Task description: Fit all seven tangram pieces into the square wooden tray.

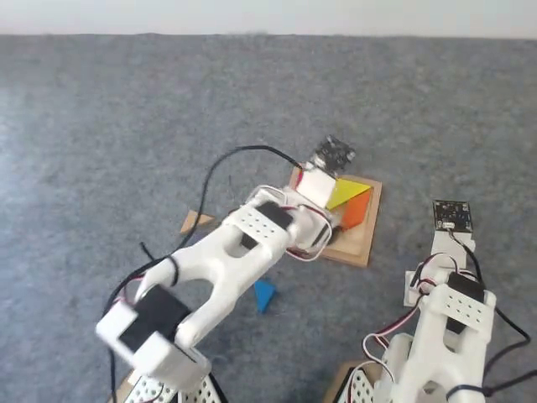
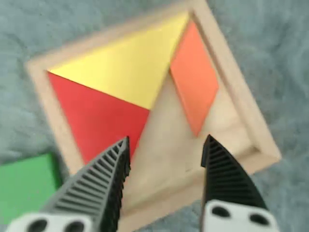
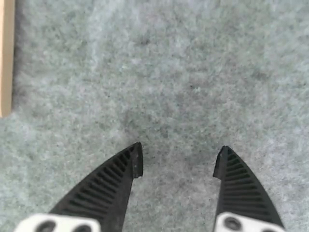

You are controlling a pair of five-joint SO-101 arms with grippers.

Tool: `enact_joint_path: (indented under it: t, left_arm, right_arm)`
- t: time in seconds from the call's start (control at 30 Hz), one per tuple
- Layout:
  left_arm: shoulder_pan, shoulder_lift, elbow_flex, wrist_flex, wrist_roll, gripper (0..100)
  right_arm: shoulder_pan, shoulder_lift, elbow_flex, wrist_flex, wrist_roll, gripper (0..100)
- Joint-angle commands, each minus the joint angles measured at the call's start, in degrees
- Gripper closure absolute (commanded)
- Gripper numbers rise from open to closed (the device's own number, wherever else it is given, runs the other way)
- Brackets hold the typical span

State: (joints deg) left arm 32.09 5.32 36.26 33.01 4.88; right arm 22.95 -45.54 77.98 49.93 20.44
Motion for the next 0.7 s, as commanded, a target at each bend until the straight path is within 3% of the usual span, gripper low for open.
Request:
enact_joint_path:
  t: [0.0,0.67]
  left_arm:
    - [0.5,4.4,-7.6,1.1,0.6,77]
    - [2.7,10.7,-19.8,8.8,0.2,77]
  right_arm:
    - [-0.7,-1.6,-0.3,-0.8,0.6,75.0]
    - [-0.7,-1.6,-0.3,-0.9,0.6,75.0]
